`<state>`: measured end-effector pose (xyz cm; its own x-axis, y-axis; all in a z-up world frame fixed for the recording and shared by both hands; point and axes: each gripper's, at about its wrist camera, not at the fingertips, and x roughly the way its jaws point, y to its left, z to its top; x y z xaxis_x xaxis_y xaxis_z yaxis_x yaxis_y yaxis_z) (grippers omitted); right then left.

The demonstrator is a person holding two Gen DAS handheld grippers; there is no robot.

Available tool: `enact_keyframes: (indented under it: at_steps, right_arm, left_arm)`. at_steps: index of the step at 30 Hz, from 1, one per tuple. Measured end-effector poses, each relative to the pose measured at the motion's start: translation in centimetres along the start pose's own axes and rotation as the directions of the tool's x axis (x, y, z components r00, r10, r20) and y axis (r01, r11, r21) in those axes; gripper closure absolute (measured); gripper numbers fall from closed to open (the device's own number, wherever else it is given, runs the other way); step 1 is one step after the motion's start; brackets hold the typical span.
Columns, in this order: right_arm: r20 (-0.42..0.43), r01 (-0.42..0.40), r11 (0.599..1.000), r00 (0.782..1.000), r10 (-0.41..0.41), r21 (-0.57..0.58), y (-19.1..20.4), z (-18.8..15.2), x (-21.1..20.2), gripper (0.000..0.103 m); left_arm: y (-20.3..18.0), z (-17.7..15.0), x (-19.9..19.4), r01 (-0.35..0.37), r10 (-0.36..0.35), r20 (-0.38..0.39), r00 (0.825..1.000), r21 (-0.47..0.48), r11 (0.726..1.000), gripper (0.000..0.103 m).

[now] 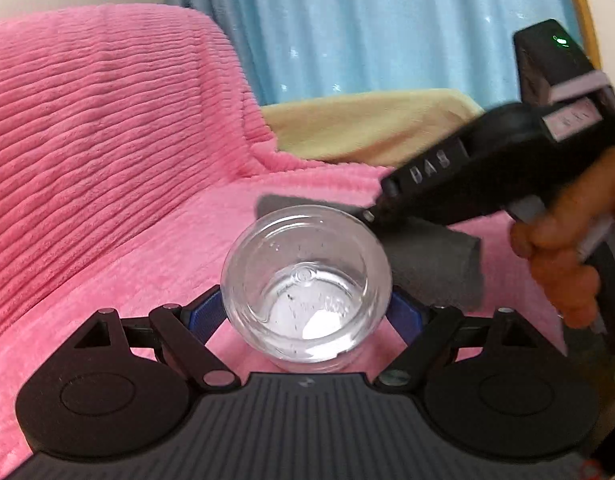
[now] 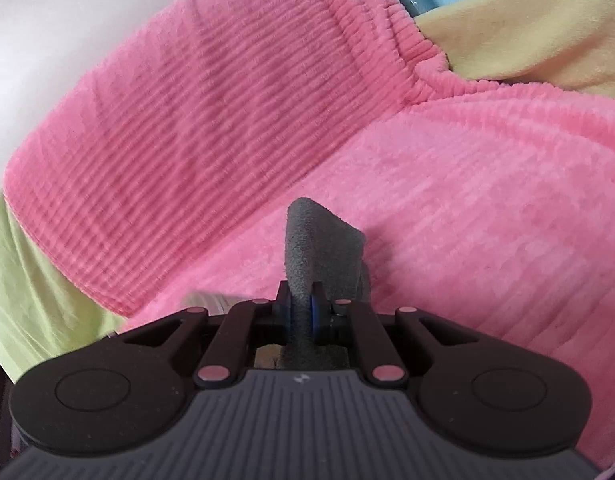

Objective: Clean container
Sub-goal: 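Hold the jar in the left gripper while the right gripper wipes its base with the cloth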

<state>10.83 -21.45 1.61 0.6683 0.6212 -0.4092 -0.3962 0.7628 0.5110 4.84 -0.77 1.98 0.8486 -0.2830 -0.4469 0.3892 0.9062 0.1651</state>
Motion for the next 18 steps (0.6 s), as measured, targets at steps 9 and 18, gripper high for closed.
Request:
enact_keyframes:
  at_steps: [9,18]
  right_arm:
    - [-0.029,0.035,0.999,0.999,-0.036,-0.035,0.0,-0.5,1.0,0.095]
    - [0.084,-0.018,0.998,0.996,0.022,-0.058,0.9,0.3,-1.4,0.095]
  left_arm:
    - [1.3,0.2,2.2,-0.026,0.026,-0.012,1.0,-0.04,0.999,0.017]
    - [1.8,0.1,0.2,-0.002,-0.001,-0.036,0.999,-0.078,0.997,0.018]
